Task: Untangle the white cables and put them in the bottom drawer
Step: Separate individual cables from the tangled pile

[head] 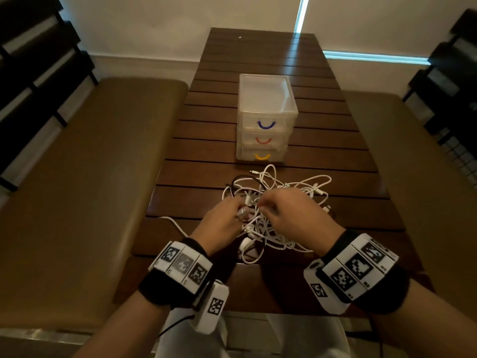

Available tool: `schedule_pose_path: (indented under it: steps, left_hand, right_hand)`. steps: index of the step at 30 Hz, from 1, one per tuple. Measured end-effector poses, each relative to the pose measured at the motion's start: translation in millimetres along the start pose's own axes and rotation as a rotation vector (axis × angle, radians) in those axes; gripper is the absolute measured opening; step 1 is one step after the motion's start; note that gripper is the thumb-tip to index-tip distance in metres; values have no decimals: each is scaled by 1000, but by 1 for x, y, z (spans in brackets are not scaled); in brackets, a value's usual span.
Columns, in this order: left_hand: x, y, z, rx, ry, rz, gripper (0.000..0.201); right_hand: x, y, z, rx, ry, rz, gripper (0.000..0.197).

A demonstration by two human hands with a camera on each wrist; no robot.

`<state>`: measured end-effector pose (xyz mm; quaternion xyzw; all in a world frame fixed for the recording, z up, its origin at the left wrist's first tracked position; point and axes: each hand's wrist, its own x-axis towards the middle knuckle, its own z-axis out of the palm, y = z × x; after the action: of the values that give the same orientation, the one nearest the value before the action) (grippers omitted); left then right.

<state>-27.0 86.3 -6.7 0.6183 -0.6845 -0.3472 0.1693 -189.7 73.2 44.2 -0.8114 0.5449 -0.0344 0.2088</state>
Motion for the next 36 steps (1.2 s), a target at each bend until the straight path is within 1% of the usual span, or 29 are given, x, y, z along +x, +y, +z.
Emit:
schedule_pose_path:
  steps: [2,5,6,8,9,11,13,14,16,18,21,22,24,26,29,31,32,34,36]
  left_hand:
    - [-10,0,-4,-151,67,42,15]
    - [-21,5,-8,-280,64,114,18]
    - [-23,7,-10,-281,56,131,17]
    - [-24,12,-14,-277,45,155,14]
    - [-24,14,-16,-291,44,159,15]
    - [-25,19,-19,-348,72,162,20]
    - [-25,21,-23,-427,143,181,22]
    - [-24,22,-25,-456,197,204,22]
    - [-22,21,-29,-454,313,251,21]
    - [-22,22,-33,-436,354,267,20]
    - [-24,23,-32,-507,287,256,19]
    - [-26,22,-32,-550,269,248,23]
    - [-28,19,-33,-606,256,205,35]
    - [-28,16,-34,-645,219,163,45]
    - [-27,14,-31,-643,187,168,44]
    - [-27,19,-30,-694,215,187,47]
    - [-28,22,-29,-730,234,191,54]
    - [-29,28,-30,-820,246,174,66]
    - [-30,30,-27,-870,249,154,69]
  right_hand:
    - [1,0,1,-1,39,37,27]
    - [0,-4,-3,9,124,60,44]
    - [0,-6,-6,19,128,52,43]
    - [-1,-11,-13,63,100,8,31]
    - [-1,-12,-16,90,87,-20,25]
    - [-1,-14,-21,117,86,-63,21]
    - [-1,-14,-22,81,100,-112,23]
    - [-1,-15,-21,71,78,-129,25]
    - [-2,-20,-16,167,10,-144,27]
    - [-3,-25,-8,220,-4,-156,25]
    - [-1,-28,7,213,115,-158,21]
    - [-1,-29,10,225,156,-171,20]
    - [-2,-28,12,244,208,-222,17]
    - [-4,-28,10,239,208,-273,17]
    - [-6,-30,5,200,177,-343,23]
    - [-7,-34,6,206,183,-369,27]
    - [-8,-36,7,207,187,-372,29]
    - [-10,-39,10,216,198,-378,30]
    - [-14,-42,13,240,195,-391,32]
